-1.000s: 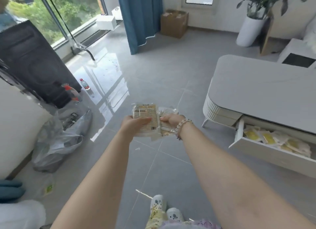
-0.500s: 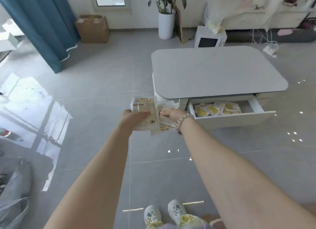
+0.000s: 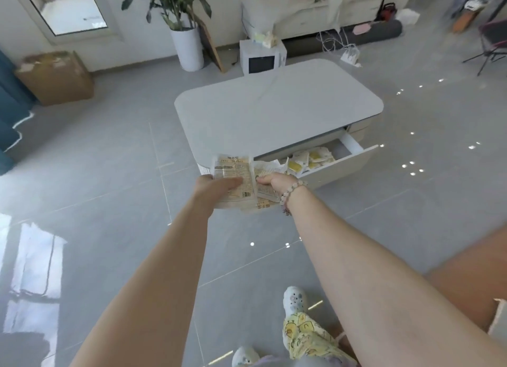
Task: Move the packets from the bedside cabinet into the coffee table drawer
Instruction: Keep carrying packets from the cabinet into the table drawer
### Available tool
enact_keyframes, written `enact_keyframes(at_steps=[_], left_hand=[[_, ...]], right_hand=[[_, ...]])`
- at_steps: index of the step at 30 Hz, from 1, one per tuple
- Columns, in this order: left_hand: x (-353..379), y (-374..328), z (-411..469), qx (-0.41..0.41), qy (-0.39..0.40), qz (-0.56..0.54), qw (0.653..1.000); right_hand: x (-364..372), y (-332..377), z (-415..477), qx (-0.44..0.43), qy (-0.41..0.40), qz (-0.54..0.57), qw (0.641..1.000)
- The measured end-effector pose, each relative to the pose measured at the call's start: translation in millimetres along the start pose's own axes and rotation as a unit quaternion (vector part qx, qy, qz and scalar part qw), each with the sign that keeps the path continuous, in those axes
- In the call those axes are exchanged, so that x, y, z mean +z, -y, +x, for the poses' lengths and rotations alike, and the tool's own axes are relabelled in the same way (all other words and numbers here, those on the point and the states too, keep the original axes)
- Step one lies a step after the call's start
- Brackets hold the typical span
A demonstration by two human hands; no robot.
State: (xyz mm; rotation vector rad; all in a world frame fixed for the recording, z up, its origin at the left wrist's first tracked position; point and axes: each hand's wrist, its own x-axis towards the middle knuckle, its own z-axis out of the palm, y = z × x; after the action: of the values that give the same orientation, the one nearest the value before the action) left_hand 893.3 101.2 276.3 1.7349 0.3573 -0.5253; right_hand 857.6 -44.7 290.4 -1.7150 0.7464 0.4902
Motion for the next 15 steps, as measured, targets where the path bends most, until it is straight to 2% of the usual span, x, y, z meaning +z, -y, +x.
enact_keyframes(at_steps=[15], left_hand=[[130,-74,60,-0.001,0.006,0.073,0.997]], right_hand=[[-133,22,69,0.008,-0.022,0.065,0.998]])
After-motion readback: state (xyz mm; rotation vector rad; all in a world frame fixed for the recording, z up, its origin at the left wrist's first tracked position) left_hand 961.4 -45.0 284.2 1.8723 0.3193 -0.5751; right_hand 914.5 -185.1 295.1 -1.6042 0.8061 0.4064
